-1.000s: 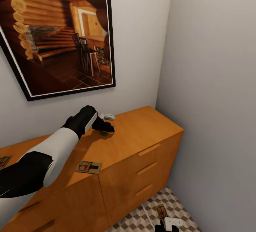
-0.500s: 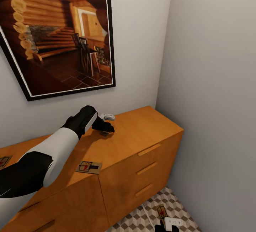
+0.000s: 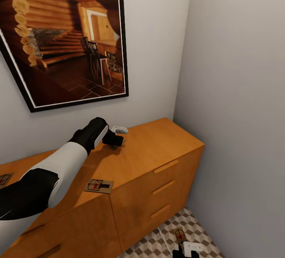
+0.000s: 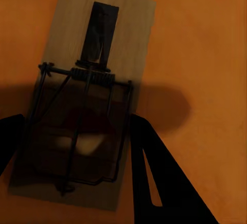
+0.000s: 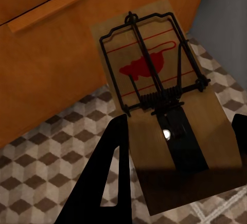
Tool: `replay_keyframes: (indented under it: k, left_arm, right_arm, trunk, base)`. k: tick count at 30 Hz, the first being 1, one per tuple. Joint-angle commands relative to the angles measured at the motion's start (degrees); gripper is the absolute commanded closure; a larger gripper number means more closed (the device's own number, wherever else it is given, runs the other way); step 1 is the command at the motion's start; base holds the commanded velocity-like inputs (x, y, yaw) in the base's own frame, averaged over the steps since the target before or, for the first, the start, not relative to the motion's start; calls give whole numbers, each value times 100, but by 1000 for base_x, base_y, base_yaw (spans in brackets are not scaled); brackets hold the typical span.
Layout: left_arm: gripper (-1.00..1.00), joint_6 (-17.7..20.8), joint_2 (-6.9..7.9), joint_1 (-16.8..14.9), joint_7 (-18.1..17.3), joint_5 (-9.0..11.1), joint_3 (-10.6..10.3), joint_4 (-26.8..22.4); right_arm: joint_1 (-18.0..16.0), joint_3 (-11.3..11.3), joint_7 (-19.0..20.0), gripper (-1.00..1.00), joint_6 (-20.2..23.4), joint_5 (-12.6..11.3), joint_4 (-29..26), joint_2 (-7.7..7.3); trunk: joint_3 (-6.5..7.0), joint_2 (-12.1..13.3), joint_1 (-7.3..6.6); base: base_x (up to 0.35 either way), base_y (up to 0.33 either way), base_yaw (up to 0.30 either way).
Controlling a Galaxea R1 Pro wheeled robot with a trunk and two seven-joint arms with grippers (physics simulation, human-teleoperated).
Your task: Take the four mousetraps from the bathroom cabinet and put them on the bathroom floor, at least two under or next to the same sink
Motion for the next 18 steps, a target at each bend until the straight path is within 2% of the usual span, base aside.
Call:
replay_keyframes:
  k: [1, 18]
  left_arm:
    - [100, 10, 6, -2, -5, -15, -40, 303]
    - [100, 18, -35, -3, -5, -23, -18, 337]
  right_arm:
    - [-3, 50, -40, 100, -12, -29, 2, 2]
    - [-3, 53, -40, 100, -12, -29, 2, 2]
  trunk:
    - [-7, -2, 0]
    - [-7, -2, 0]
  base:
    - [0, 0, 0]
    - [0, 0, 0]
